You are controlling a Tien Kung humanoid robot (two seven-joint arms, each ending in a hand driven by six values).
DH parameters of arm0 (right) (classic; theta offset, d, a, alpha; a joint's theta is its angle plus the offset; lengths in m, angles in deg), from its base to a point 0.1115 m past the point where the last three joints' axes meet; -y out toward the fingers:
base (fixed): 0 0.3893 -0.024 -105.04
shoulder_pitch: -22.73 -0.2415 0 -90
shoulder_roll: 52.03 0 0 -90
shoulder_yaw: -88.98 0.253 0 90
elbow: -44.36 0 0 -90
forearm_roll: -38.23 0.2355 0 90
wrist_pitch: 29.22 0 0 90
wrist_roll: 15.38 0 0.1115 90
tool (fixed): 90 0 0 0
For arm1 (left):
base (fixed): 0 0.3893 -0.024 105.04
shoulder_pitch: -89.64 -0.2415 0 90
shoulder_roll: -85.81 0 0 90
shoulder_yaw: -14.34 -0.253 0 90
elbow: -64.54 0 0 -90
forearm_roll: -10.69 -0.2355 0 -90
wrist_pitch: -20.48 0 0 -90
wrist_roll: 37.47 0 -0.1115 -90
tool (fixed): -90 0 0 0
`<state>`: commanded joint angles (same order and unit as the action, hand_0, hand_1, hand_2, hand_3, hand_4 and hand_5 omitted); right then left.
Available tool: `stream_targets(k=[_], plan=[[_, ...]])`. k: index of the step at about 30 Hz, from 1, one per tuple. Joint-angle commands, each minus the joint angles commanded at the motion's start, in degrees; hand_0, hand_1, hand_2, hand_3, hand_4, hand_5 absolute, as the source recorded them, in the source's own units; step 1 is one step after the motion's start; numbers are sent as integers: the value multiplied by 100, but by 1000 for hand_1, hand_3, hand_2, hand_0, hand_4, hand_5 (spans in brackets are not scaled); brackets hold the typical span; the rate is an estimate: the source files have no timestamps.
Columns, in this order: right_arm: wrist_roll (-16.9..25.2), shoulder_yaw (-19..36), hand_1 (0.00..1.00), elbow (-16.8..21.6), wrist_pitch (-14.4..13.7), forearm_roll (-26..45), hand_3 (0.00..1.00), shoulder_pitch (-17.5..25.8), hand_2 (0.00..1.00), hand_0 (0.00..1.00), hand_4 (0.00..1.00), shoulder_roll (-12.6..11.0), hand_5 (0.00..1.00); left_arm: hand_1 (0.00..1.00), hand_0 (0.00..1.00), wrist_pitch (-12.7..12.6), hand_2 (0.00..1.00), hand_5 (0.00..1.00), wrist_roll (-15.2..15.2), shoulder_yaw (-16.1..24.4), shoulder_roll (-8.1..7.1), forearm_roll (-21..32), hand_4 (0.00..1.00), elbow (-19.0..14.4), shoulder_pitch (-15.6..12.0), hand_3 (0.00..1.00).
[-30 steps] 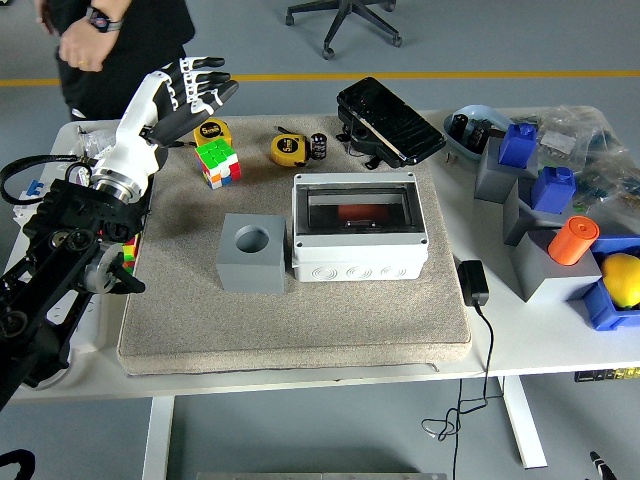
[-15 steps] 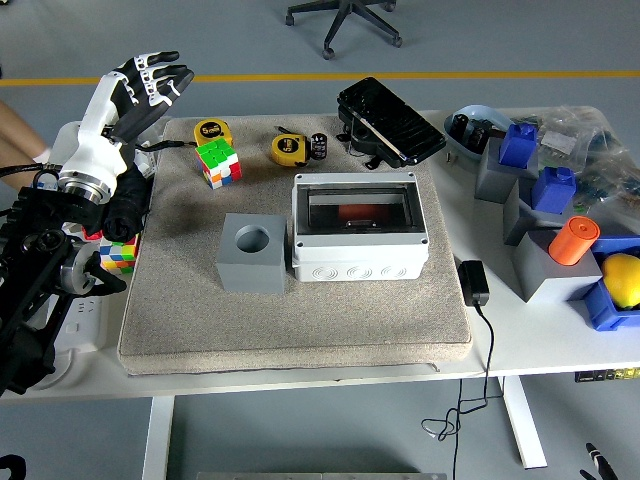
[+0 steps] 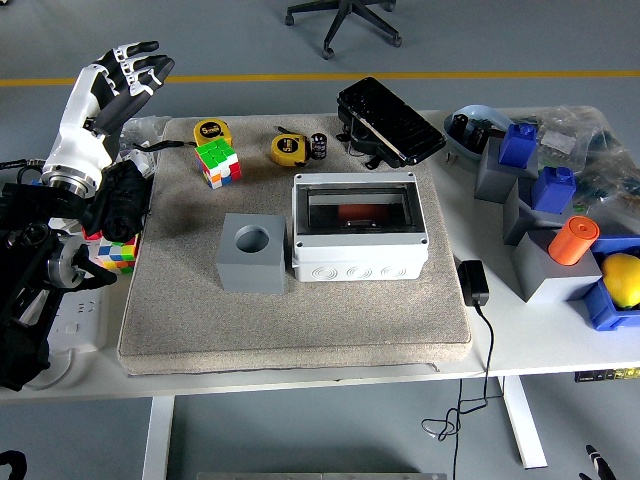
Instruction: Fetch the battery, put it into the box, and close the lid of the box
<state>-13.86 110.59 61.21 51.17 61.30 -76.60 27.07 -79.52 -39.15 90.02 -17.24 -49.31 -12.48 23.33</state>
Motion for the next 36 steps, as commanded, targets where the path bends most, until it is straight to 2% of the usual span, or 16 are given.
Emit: stream_targets(k=[17, 36], plan=[[-16, -84, 667, -21, -72, 5, 597, 67, 653, 726, 998, 13, 627, 676, 685, 47, 643, 421, 39, -6, -47, 46, 972, -28, -88, 685], [-31, -15, 668, -31, -81, -25, 598, 108, 654, 728, 998, 65, 630, 670, 680, 108, 627, 424, 151, -136, -14, 62, 971, -5, -187, 685]])
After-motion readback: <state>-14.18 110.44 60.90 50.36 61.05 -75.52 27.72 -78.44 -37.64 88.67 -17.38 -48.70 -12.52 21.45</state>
